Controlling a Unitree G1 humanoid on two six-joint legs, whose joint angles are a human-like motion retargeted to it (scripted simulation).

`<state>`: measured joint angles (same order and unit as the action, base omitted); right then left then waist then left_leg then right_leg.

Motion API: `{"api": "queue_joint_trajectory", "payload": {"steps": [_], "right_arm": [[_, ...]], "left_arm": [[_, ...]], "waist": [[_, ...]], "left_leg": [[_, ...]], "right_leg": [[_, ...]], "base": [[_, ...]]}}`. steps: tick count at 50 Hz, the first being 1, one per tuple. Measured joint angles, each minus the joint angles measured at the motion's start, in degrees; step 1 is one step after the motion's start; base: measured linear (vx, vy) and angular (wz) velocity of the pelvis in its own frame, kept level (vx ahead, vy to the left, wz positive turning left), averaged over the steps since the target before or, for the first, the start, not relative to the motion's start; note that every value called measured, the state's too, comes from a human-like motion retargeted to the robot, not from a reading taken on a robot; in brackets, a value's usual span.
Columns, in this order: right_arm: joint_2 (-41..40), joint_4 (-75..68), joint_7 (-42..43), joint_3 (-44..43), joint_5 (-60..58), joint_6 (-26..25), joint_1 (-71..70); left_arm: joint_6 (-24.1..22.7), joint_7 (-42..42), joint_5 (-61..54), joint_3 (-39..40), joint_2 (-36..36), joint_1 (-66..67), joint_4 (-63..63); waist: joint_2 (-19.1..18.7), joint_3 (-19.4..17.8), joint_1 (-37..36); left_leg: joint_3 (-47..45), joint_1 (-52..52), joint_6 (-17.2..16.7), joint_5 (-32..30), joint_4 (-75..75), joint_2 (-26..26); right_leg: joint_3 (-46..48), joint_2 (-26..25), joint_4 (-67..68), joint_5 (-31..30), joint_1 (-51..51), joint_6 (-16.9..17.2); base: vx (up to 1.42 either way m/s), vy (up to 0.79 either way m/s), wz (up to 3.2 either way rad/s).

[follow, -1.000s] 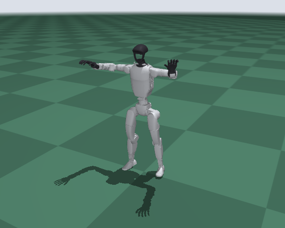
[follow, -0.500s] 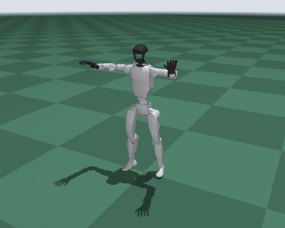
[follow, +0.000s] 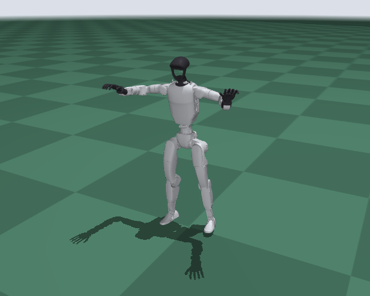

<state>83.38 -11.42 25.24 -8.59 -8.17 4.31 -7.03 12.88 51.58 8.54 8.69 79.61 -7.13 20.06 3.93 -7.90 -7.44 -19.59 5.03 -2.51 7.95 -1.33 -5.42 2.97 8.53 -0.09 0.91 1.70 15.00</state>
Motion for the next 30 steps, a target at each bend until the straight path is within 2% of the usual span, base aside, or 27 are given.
{"api": "queue_joint_trajectory", "payload": {"steps": [2,6,8,10,12,15,20,22,23,24,27,30], "right_arm": [[-0.16,-0.26,0.51,-0.09,-1.36,0.47,-0.1],[-0.11,-0.87,-0.82,-1.36,-2.81,-0.96,0.32],[0.01,-1.16,-0.83,-2.34,-3.01,-1.49,0.72],[0.48,-1.45,1.4,-3.11,-1.19,-1.24,1.36],[-0.15,-1.97,-1.49,-3.73,-3.02,-3.61,1.47],[-1.17,-2.37,-3.74,-3.95,-3.04,-6.21,1.83],[-4.64,-3.34,-6.44,-2.29,-1.82,-7.76,1.48],[-6.61,-4.53,-7.25,-1.04,-1.52,-8.59,0.54],[-7.69,-5.43,-8.56,-0.7,-1.38,-10.82,-0.11],[-8.78,-6.27,-8.79,-0.22,-1.45,-11.57,-0.89],[-12.06,-9.37,-7.25,1.33,-2.01,-10.77,-3.6],[-15.04,-13.1,-5.72,2.82,-2.64,-9.76,-6.51]], "left_arm": [[-0.85,-0.54,2.81,0.39,-0.4,0.41,0.63],[1.12,-3.35,5.07,0.21,-0.91,0.48,0.94],[1.54,-3.76,5.32,-0.18,-0.98,0.25,0.78],[0.72,-4.26,6.05,-0.97,-0.27,0.37,1.0],[4.27,-6.06,5.69,-1.29,-0.81,-0.27,1.35],[8.89,-10.46,6.87,-2.78,-0.67,-1.05,2.49],[13.52,-16.81,10.02,-7.15,-1.63,-4.54,5.97],[15.18,-17.68,9.78,-9.68,-3.07,-7.37,7.88],[18.27,-18.15,7.31,-10.67,-4.45,-9.27,8.8],[19.0,-17.32,5.58,-11.95,-5.65,-11.24,9.64],[15.65,-11.89,0.55,-15.99,-9.31,-17.56,12.53],[11.16,-7.16,-5.09,-19.54,-12.98,-23.65,15.62]], "waist": [[0.38,-0.66,-0.47],[1.14,-1.92,-0.73],[1.59,-2.44,-0.8],[2.2,-3.19,0.46],[3.09,-2.72,-0.46],[4.58,-2.48,0.31],[4.24,-0.49,2.98],[3.43,0.22,4.24],[3.12,0.28,5.06],[2.69,0.26,5.66],[1.31,0.09,7.09],[0.57,-0.25,8.44]], "left_leg": [[0.58,-1.28,-0.38,-1.72,0.17,-0.57],[2.35,-3.5,-0.96,-3.43,0.65,-0.41],[2.4,-3.77,-1.01,-2.07,1.65,-0.19],[0.78,-6.57,-3.55,4.36,13.05,-1.06],[-0.63,-3.02,0.55,4.4,9.49,0.59],[-2.32,-0.71,2.17,8.96,17.13,1.63],[4.42,1.27,1.77,14.32,29.29,1.92],[7.73,3.24,1.04,12.86,28.69,2.56],[9.25,4.58,1.2,11.41,26.93,3.5],[10.19,6.14,1.01,10.18,24.48,3.85],[10.85,10.09,0.18,8.93,15.79,3.64],[9.59,11.58,-0.3,10.86,8.75,3.64]], "right_leg": [[0.21,-0.59,0.48,-0.27,1.03,0.0],[1.48,-0.03,-0.28,-1.45,1.87,0.0],[2.02,0.47,-0.7,-2.09,2.15,0.0],[3.43,1.72,-0.73,-1.76,1.28,0.0],[2.58,2.53,-1.26,-3.44,2.65,0.0],[2.67,4.69,-1.16,-4.11,2.68,0.0],[3.9,5.02,-0.51,-4.82,3.17,0.0],[4.8,4.69,-1.11,-5.56,3.1,0.0],[5.52,5.13,-2.99,-6.56,2.16,0.0],[6.04,5.08,-3.74,-7.17,1.94,0.0],[7.32,4.25,-4.08,-8.41,3.14,0.0],[8.39,4.1,-4.32,-9.1,5.17,0.0]], "base": [[-0.21,-0.26,0.07],[-0.21,-0.14,0.24],[-0.2,-0.1,0.28],[-0.17,-0.06,0.4],[-0.18,-0.04,0.01],[-0.16,0.0,0.16],[-0.18,0.07,0.27],[-0.22,0.18,0.42],[-0.25,0.25,0.52],[-0.28,0.25,0.49],[-0.36,0.2,0.4],[-0.43,0.22,0.39]]}}
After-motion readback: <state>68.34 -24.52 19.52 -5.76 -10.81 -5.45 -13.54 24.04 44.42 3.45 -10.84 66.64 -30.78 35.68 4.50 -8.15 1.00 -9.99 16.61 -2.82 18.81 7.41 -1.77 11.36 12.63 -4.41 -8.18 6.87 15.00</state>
